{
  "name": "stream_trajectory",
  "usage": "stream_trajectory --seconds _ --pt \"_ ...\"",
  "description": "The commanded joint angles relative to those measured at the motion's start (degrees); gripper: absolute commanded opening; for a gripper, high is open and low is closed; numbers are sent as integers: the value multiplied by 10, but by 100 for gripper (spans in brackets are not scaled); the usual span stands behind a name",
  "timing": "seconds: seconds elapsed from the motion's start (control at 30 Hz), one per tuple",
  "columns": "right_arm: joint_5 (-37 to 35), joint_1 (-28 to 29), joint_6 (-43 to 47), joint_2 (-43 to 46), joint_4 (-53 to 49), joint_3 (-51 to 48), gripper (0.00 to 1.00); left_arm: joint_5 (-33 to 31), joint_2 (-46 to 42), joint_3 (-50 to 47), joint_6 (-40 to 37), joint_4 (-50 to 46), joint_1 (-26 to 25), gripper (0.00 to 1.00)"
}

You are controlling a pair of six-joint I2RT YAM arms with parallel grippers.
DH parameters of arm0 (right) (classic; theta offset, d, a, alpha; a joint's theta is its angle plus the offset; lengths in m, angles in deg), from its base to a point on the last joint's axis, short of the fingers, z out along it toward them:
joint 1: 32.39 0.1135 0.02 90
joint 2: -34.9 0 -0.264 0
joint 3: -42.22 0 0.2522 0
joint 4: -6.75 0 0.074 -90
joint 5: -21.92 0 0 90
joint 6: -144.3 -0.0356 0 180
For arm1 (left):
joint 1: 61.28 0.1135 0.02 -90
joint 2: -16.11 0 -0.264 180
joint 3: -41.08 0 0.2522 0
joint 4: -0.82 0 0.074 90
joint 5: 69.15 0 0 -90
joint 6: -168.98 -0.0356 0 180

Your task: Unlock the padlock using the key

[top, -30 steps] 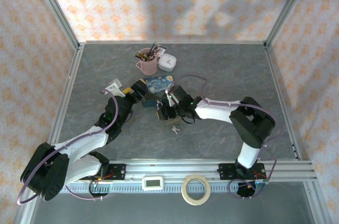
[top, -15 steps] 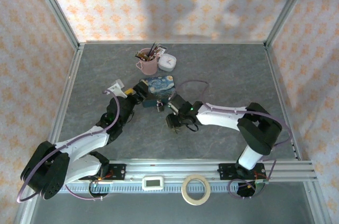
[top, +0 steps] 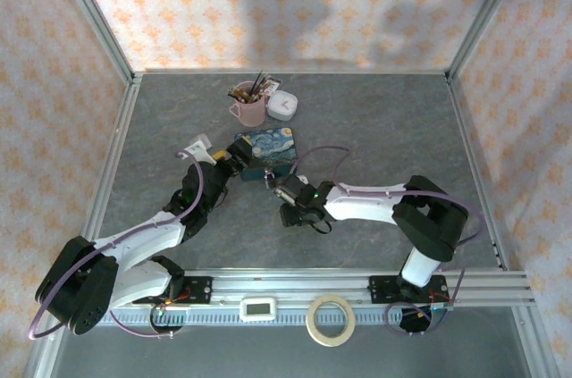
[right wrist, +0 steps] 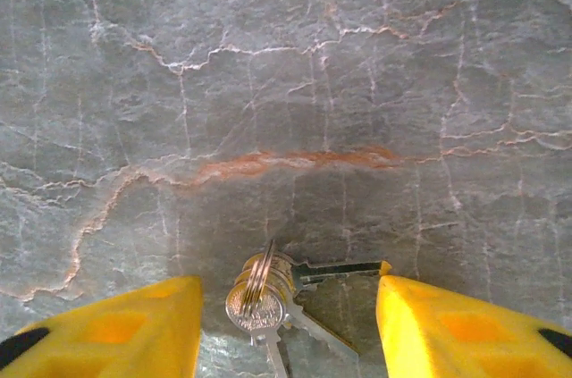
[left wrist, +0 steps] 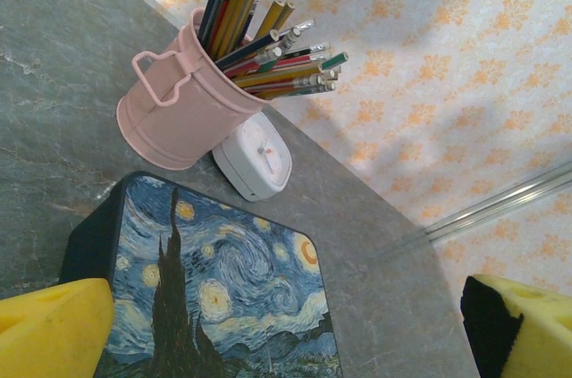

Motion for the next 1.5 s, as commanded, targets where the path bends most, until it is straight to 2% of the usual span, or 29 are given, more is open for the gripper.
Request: stream_trajectory --seconds 0.0,0.4,0.57,0.63,0.83,1.1,1.23,1.47 --pt "-30 12 -25 -29 23 7 48 -14 -16 13 -8 -16 -3 99" --pt "-56 13 10 -39 24 18 17 -27 -35 1 -14 -16 -3 99" --pt "-63 6 69 -15 29 22 1 -10 -36 6 -12 -19 -3 99" --pt "-48 -12 99 3 40 19 0 -1 -37 10 -9 -23 -3 99" --pt "105 -99 204 100 124 -25 0 44 -38 -12 56 -5 -7 99" --pt "316 -209 291 176 184 -50 0 57 3 6 121 -4 -69 97" --pt "349 -235 294 184 190 -46 0 67 50 21 180 4 -86 96" --pt "383 -237 268 183 216 -49 0 62 138 28 356 118 -120 96"
